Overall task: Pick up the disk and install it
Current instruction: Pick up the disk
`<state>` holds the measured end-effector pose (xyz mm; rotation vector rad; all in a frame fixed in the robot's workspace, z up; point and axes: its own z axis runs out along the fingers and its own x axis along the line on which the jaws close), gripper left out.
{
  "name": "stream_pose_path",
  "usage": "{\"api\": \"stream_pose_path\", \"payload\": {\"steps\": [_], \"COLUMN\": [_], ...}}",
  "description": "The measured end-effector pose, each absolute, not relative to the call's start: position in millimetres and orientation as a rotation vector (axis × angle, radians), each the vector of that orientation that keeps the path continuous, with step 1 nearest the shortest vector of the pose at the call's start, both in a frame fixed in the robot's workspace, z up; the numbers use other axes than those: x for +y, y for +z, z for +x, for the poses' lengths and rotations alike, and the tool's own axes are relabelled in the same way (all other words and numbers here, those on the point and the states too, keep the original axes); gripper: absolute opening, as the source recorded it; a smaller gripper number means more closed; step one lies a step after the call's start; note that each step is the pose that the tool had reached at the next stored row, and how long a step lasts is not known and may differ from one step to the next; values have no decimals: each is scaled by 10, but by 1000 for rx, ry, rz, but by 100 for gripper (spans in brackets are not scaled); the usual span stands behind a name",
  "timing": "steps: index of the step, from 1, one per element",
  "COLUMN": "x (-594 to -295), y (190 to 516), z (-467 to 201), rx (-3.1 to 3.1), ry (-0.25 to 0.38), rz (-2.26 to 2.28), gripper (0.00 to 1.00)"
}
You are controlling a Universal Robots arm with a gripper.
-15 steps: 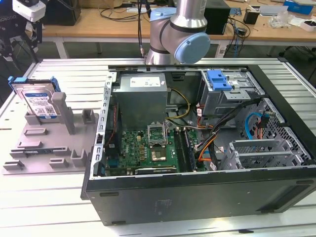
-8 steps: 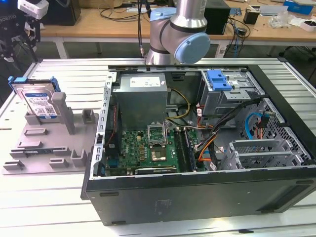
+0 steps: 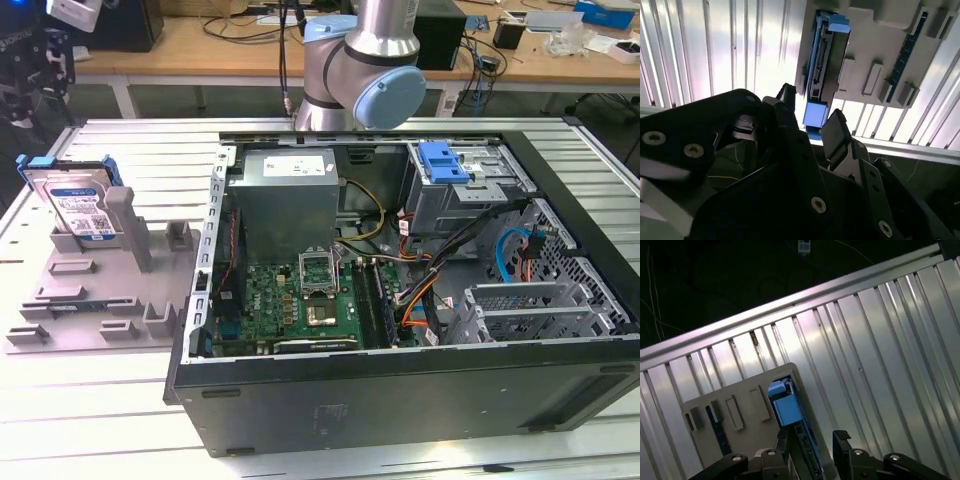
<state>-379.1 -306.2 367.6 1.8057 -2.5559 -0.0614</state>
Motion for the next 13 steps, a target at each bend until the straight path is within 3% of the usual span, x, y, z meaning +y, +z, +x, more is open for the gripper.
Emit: {"api": "stream_pose_path", "payload": {"steps": [13], "x": [-3062], "y": [3671], "z": [-3793], "rx": [-2267], "ry": [-53], "rz": [2145], "gripper": [48]}}
